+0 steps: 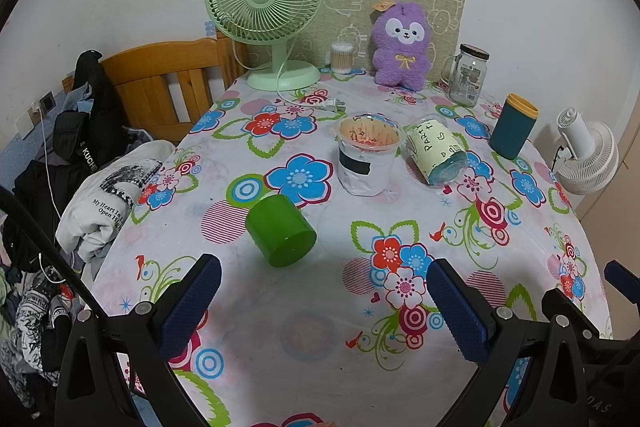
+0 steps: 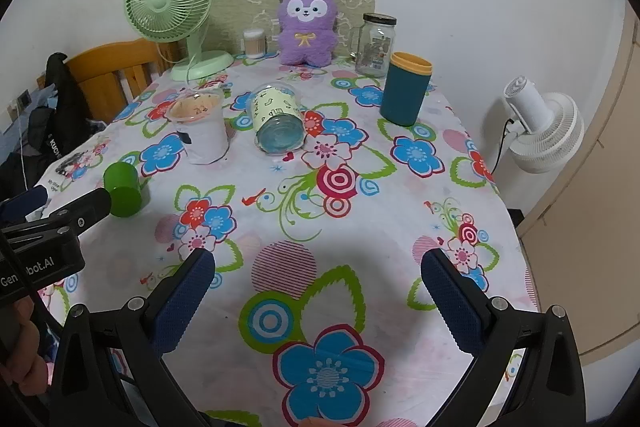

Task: Flip cup upside down
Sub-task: 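Move the right tool toward the green-sleeved 'PARTY time' cup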

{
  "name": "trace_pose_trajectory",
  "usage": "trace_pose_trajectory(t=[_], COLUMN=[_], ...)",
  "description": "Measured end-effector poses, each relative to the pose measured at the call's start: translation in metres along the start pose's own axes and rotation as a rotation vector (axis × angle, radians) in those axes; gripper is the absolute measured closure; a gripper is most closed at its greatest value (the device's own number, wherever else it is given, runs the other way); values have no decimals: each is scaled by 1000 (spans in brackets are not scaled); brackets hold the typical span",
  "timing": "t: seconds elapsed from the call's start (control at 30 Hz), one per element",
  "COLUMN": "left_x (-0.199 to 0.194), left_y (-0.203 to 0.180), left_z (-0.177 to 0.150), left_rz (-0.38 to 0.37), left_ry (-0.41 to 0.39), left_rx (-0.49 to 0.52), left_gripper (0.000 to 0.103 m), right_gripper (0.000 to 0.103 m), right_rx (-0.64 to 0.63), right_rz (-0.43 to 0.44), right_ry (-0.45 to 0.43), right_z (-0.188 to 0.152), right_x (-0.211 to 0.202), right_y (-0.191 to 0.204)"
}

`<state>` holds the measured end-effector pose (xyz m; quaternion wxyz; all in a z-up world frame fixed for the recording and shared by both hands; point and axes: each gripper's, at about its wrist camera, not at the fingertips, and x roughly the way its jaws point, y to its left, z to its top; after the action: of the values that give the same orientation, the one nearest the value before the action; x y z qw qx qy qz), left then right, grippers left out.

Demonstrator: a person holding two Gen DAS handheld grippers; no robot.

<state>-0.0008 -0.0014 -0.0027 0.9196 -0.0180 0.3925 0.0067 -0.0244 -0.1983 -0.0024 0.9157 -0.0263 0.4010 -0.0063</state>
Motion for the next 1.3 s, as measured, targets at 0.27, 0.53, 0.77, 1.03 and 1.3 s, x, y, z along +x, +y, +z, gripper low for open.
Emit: trace_pose_trajectory(t=[0.27,0.53,0.77,1.03,1.3], left_x=[0,14,28,53,83], left_y=[0,-5,-8,-7,-7], left_z=[-1,9,24,44,62], left_rz=[-4,-8,3,11,24], left_ry=[2,21,25,36,57], left_rx=[-1,-10,3,-1,-2], left_gripper=[0,0,0,0,0], right_gripper=[0,0,0,0,0], right_rx=[3,-5,-39,-81,-73], right_rz=[2,-31,-8,-9,40], right_ry=[8,4,11,28,89], right_z=[2,14,35,76,113], right_x=[5,20,39,78,128], right_y=[-1,-9,-10,-13,-11])
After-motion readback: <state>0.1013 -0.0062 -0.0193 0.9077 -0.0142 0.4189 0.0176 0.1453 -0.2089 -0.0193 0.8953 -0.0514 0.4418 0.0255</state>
